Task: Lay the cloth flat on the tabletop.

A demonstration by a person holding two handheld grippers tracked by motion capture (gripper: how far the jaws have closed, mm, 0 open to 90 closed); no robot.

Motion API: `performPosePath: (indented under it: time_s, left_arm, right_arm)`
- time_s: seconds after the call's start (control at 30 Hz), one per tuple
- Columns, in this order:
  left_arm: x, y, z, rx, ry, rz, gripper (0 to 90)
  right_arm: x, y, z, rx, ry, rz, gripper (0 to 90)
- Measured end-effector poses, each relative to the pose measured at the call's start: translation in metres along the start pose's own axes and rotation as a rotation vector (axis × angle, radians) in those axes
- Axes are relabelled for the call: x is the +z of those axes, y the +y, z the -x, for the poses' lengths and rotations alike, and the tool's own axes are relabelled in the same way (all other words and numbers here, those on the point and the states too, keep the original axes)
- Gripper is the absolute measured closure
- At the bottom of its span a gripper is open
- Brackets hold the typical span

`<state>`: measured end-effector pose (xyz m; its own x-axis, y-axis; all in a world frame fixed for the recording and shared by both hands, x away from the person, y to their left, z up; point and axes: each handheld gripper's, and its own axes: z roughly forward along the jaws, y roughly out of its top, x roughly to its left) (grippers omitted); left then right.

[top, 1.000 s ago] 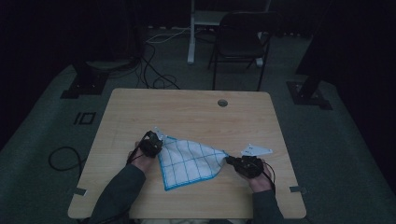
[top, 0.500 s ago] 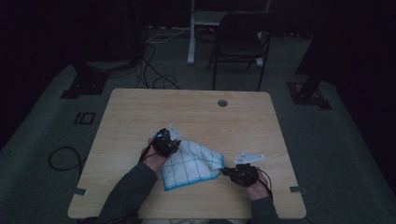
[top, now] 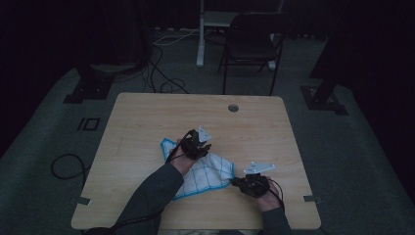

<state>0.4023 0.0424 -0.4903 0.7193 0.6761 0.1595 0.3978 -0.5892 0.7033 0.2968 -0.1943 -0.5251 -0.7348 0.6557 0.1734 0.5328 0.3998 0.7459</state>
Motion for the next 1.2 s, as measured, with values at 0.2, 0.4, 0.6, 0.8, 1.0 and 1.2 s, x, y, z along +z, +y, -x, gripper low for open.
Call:
performPosePath:
  time_s: [0.2, 0.4, 0.6, 0.8, 1.0, 1.2]
  left_arm:
    - [0.007, -0.013, 0.003, -0.021, -0.063, -0.062, 80.8]
    - [-0.013, -0.035, 0.010, -0.029, -0.081, -0.074, 84.1]
    - [-0.028, -0.052, 0.019, -0.016, -0.090, -0.077, 84.0]
    - [-0.029, -0.077, 0.027, -0.021, -0.096, -0.109, 83.7]
    - [-0.032, -0.081, 0.030, -0.017, -0.082, -0.104, 83.6]
    - [-0.035, -0.085, 0.031, -0.021, -0.080, -0.089, 83.5]
  right_arm:
    - [-0.001, -0.002, 0.002, 0.005, -0.003, 0.003, 85.9]
    - [-0.003, -0.003, 0.006, 0.020, -0.021, 0.006, 75.7]
    - [-0.008, 0.002, 0.010, 0.033, -0.073, 0.043, 70.0]
    - [-0.009, 0.023, 0.013, 0.022, -0.157, 0.096, 69.9]
    - [0.016, 0.052, 0.015, -0.013, -0.191, 0.096, 77.5]
    - [0.054, 0.065, 0.023, 0.016, -0.195, 0.048, 79.4]
